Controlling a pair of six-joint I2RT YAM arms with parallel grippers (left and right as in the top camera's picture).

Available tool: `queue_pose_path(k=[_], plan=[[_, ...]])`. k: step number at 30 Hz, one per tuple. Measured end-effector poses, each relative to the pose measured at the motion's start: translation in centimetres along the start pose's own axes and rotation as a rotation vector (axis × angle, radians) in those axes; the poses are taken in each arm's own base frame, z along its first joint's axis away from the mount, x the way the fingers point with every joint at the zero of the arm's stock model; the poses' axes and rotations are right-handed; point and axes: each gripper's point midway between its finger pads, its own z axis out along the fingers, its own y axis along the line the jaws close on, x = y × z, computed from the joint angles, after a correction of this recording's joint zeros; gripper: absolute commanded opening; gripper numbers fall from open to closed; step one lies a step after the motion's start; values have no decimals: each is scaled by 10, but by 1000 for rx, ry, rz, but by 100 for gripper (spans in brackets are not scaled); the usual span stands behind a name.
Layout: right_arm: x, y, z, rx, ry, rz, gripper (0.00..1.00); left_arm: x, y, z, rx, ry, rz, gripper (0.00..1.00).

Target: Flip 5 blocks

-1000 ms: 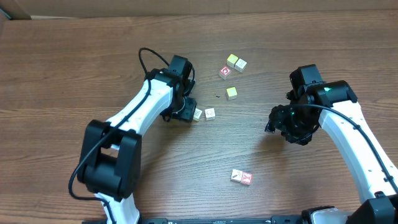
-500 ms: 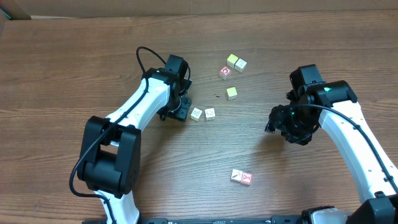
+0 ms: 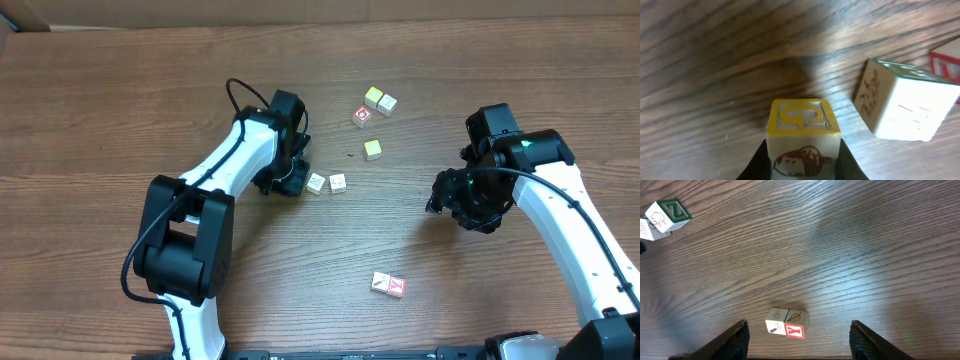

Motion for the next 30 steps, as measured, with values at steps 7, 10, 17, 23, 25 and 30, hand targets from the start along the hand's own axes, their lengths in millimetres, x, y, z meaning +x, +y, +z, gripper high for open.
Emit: queue_pose_path(k=[7,10,17,23,25,30], plan=[[0,0,0,-1,-1,0,65,-2,1,-45,-18,-50,-74,5],[0,0,0,0,-1,-1,65,7,0,-76,-20,-89,-97,5],[0,0,0,0,1,-14,65,31,-8,-125,-11,-188,-149,4],[0,0,0,0,1,-19,65,77,-42,-103,5,-182,-136,4],[0,0,0,0,0,-19,65,98,-54,-89,10,-158,-135,5],[0,0,0,-1,0,-21,65,131,-90,-56,52,-137,-97,7]])
